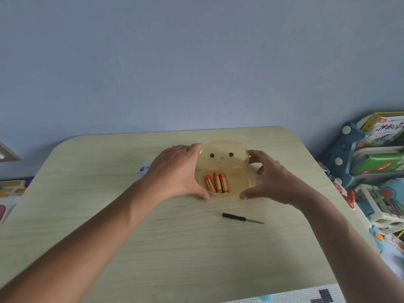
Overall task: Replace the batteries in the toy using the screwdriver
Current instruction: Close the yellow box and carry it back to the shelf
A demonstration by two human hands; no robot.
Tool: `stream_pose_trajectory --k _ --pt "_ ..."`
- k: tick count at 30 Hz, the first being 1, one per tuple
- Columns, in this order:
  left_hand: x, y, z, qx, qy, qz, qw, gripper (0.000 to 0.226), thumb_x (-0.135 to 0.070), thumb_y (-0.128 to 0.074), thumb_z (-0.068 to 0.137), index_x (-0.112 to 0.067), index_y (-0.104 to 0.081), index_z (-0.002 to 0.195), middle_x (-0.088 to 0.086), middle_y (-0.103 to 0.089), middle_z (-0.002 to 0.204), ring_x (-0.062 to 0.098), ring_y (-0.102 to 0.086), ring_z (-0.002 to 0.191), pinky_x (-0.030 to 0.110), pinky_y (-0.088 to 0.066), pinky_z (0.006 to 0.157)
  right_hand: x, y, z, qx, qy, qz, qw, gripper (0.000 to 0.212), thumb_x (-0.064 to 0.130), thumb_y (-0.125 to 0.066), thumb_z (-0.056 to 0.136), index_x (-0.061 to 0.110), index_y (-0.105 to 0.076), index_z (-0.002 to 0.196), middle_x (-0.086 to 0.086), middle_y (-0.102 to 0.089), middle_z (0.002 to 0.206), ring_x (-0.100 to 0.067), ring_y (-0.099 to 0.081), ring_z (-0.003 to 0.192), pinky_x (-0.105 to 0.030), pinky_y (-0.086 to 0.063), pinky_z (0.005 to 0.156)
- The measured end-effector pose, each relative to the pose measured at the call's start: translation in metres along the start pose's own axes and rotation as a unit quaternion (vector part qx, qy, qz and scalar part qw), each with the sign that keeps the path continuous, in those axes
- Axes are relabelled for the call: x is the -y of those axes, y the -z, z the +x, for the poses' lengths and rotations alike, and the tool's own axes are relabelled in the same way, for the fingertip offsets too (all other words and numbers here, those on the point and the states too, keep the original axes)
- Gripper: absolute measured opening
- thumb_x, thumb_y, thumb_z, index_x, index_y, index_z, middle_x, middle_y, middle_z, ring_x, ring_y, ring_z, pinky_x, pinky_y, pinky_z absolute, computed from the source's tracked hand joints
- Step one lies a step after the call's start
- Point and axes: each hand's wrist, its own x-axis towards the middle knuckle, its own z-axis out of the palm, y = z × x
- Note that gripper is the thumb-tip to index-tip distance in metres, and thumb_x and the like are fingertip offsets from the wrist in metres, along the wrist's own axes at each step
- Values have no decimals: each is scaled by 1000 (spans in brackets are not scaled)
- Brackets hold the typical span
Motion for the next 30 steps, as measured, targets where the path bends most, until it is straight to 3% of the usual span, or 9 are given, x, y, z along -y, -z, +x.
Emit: stream_pose_trajectory --k 5,10,14,18,20,25,27,30 --pt "3 -2 -6 -55 -12 -23 998 116 -63 -92 57 -22 -31 147 -3 -59 141 19 -55 128 34 -47 103 -1 -4 -6 -40 37 32 998 106 26 -96 55 27 -32 140 10 -55 126 -11 -57 97 -23 -49 77" --pt "1 -4 -18 -127 -58 -18 990 85 -51 -90 69 -23 -38 131 -5 -62 126 17 -61 112 26 -43 77 -6 -7 -15 -72 49 44 995 89 25 -95 57 28 -36 123 11 -61 123 -11 -60 93 -27 -51 77" --pt "-2 -11 -28 -163 -107 -20 980 72 -32 -91 74 -26 -32 114 -3 -60 109 17 -62 90 34 -56 62 -6 -6 -20 -71 48 40 995 83 27 -94 60 28 -36 120 12 -62 123 -6 -59 98 -22 -48 75" --pt "-7 -19 -35 -154 -106 -31 982 63 -15 -89 78 -21 -38 115 -1 -55 108 5 -39 57 23 -51 46 -3 -1 -28 -38 34 68 996 81 42 -86 69 32 -38 133 16 -58 126 -3 -59 104 -23 -52 79" --pt "-9 -23 -37 -152 -94 -58 982 57 -19 -87 81 -20 -40 112 -5 -49 107 3 -34 53 22 -47 47 0 -1 -32 -43 30 105 993 70 53 -75 75 32 -43 133 13 -61 124 -4 -63 101 -24 -54 79" --pt "-18 -31 -42 -147 -62 -165 973 40 -59 -57 91 -20 -48 95 -7 -47 106 16 -57 75 25 -48 69 4 -7 -33 -82 10 150 985 49 59 -59 83 28 -54 120 6 -67 118 -5 -65 98 -21 -50 76" --pt "-22 -35 -41 -154 -40 -207 965 36 -54 -51 96 -19 -50 94 -5 -48 105 14 -56 77 18 -42 70 3 -10 -32 -95 8 136 986 39 49 -66 87 27 -54 117 8 -65 117 -1 -65 94 -20 -50 75" --pt "-29 -40 -38 -170 -19 -230 958 19 -32 -57 103 -14 -52 104 -3 -45 106 1 -49 73 7 -39 69 2 -12 -31 -106 13 122 987 38 38 -72 86 28 -55 117 10 -63 118 1 -64 87 -20 -51 75"
